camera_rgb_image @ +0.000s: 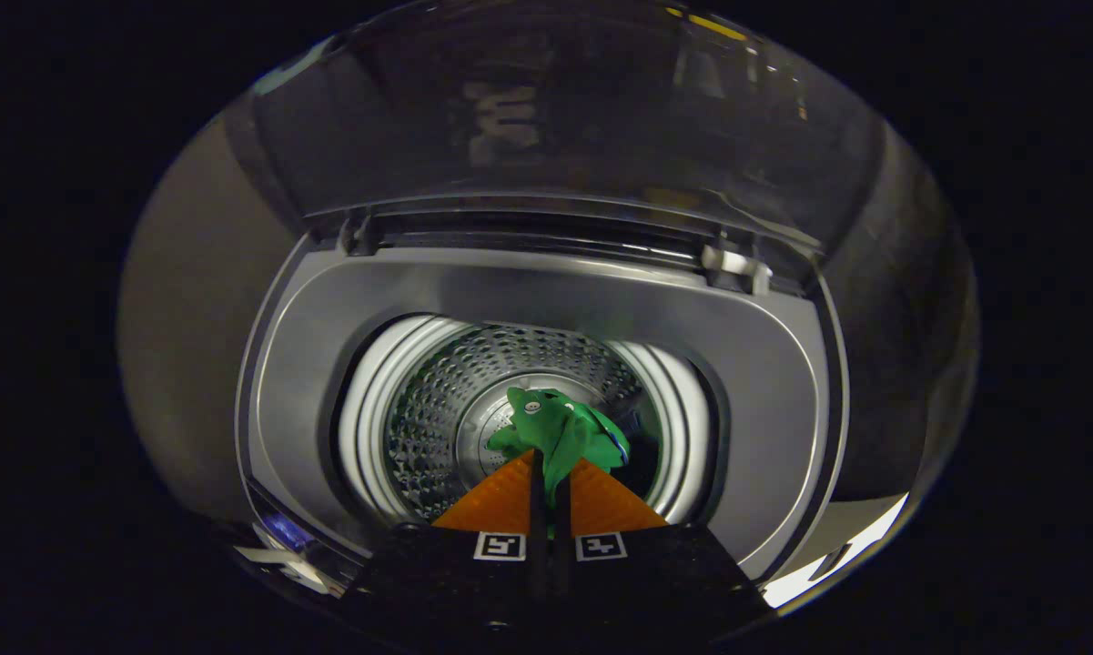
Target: Put the clothes into the washing machine and then close the washing machine lid.
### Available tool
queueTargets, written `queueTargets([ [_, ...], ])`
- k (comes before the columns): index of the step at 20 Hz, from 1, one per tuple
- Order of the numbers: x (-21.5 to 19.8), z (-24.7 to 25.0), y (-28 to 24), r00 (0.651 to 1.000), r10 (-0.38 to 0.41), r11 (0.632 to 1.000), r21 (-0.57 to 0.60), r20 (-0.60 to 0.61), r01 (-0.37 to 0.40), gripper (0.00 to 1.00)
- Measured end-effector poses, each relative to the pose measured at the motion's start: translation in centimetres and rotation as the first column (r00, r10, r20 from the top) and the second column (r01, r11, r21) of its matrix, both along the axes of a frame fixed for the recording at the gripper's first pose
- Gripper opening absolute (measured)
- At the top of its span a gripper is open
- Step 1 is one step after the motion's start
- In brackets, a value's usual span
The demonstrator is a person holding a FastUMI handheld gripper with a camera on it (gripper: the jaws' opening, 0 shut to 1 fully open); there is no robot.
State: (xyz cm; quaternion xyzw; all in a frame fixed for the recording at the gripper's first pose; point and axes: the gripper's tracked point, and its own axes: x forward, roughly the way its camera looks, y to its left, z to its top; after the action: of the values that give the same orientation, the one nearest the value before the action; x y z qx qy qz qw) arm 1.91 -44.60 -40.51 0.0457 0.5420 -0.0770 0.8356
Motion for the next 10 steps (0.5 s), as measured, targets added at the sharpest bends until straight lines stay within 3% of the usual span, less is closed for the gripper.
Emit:
queueTargets([
  [1, 0.0, 0.3, 0.1, 1.000, -0.009, 1.000, 0.006, 0.012, 0.009, 0.06],
  [2, 0.1, 0.9, 0.2, 1.000, -0.004, 1.000, 0.009, 0.021, 0.004, 0.16],
  [7, 0.6, 1.6, 0.2, 0.997, 0.063, 0.996, -0.060, 0.044, -0.060, 1.00],
  [10, 0.3, 2.9, 1.3, 0.997, 0.036, 0.998, -0.048, 0.070, -0.033, 1.00],
])
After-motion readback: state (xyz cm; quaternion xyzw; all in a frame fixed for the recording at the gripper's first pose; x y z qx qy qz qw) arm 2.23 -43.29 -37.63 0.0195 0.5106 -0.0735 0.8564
